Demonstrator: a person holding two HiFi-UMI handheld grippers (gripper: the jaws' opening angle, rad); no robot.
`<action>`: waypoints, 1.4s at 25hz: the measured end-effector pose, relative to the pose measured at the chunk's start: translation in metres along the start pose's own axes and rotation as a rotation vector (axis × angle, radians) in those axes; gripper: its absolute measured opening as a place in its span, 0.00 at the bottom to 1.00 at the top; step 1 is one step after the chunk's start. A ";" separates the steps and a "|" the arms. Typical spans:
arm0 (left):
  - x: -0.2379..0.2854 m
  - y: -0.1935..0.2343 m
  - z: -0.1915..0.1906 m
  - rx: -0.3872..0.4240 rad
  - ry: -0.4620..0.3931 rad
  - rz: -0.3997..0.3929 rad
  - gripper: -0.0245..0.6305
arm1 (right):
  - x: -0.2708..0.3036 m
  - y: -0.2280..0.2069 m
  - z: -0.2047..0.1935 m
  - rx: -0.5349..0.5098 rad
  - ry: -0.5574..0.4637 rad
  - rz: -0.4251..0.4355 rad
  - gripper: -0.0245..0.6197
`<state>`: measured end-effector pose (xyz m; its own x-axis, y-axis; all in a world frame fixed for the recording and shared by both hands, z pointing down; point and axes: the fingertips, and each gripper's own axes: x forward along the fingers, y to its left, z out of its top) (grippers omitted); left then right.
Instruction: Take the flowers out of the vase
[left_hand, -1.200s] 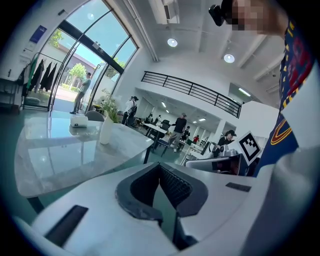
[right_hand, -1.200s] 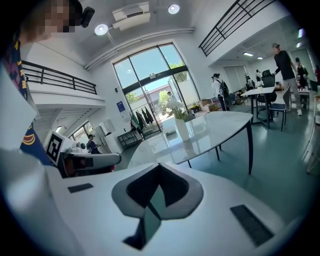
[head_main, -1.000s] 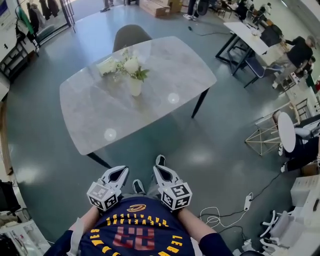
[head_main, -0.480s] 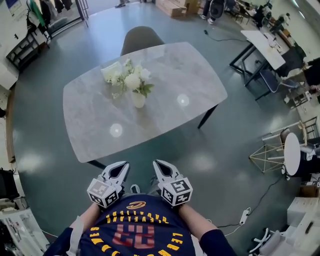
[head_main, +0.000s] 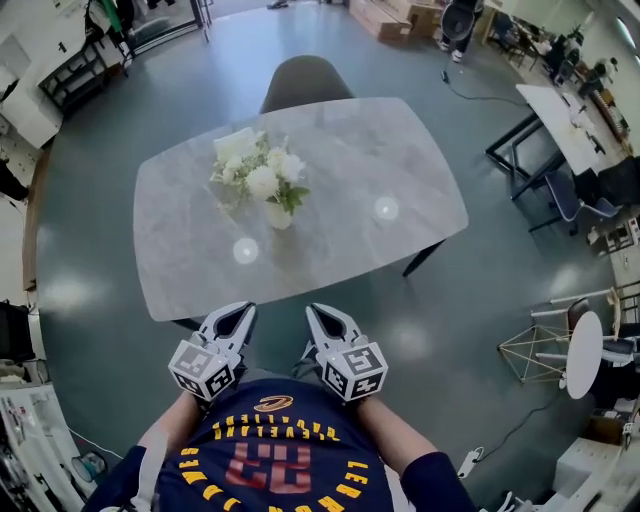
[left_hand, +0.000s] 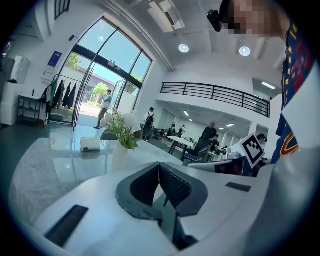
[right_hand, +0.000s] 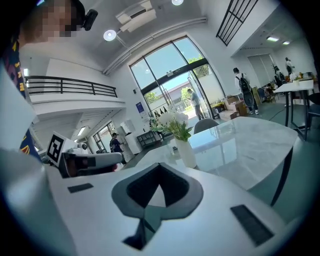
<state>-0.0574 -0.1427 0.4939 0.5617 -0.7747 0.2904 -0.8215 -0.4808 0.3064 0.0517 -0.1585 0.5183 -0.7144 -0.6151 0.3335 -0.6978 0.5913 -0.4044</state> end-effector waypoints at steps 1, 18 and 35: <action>0.004 0.000 0.003 -0.004 -0.008 0.008 0.04 | 0.001 -0.004 0.005 -0.002 -0.003 0.011 0.05; 0.040 0.042 0.031 -0.027 -0.028 0.018 0.15 | 0.068 -0.026 0.081 -0.049 -0.064 0.057 0.05; 0.071 0.116 0.052 -0.031 -0.014 -0.064 0.19 | 0.188 -0.064 0.131 -0.244 0.022 -0.070 0.24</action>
<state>-0.1184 -0.2751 0.5027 0.6115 -0.7486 0.2563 -0.7804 -0.5171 0.3516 -0.0309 -0.3801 0.4951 -0.6631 -0.6491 0.3728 -0.7354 0.6577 -0.1632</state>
